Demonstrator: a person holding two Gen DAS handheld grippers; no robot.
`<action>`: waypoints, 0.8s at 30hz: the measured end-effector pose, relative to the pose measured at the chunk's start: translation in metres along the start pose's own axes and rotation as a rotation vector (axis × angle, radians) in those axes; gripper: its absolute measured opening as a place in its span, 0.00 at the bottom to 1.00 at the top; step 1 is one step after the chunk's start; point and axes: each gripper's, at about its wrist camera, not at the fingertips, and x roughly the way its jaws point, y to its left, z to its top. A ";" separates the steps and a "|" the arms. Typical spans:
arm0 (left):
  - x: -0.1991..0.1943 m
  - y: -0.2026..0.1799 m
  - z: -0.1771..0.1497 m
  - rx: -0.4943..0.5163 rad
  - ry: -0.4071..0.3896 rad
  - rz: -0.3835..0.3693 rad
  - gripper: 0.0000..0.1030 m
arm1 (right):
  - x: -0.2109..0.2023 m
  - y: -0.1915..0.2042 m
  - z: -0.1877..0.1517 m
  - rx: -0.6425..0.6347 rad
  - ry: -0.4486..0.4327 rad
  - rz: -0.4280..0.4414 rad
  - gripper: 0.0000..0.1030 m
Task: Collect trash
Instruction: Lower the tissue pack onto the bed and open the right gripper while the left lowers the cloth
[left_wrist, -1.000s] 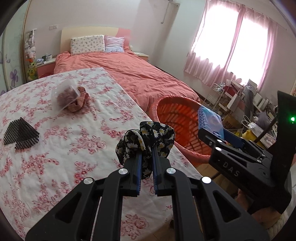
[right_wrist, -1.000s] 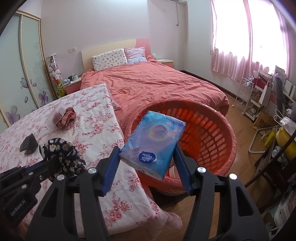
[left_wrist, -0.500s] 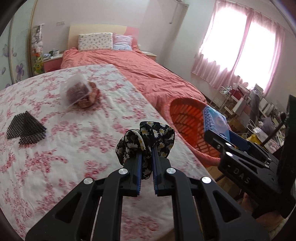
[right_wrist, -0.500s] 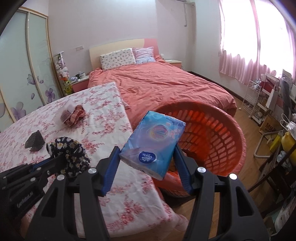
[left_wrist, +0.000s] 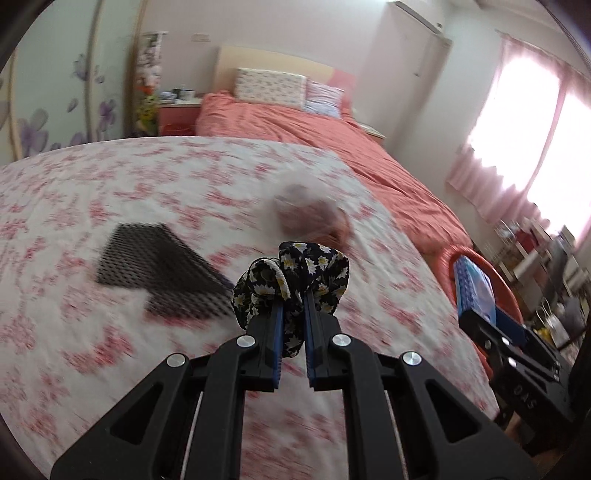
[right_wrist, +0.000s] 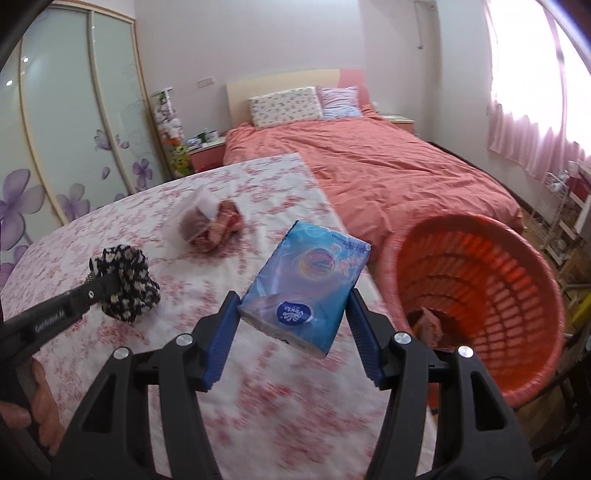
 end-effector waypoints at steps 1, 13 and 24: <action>0.000 0.006 0.003 -0.008 -0.004 0.012 0.09 | 0.003 0.002 0.002 -0.003 0.004 0.008 0.56; 0.014 0.051 0.025 -0.076 0.015 0.089 0.09 | 0.056 0.049 0.018 -0.051 0.092 0.082 0.56; 0.032 0.052 0.029 -0.088 0.053 0.074 0.09 | 0.082 0.055 0.020 -0.040 0.139 0.084 0.56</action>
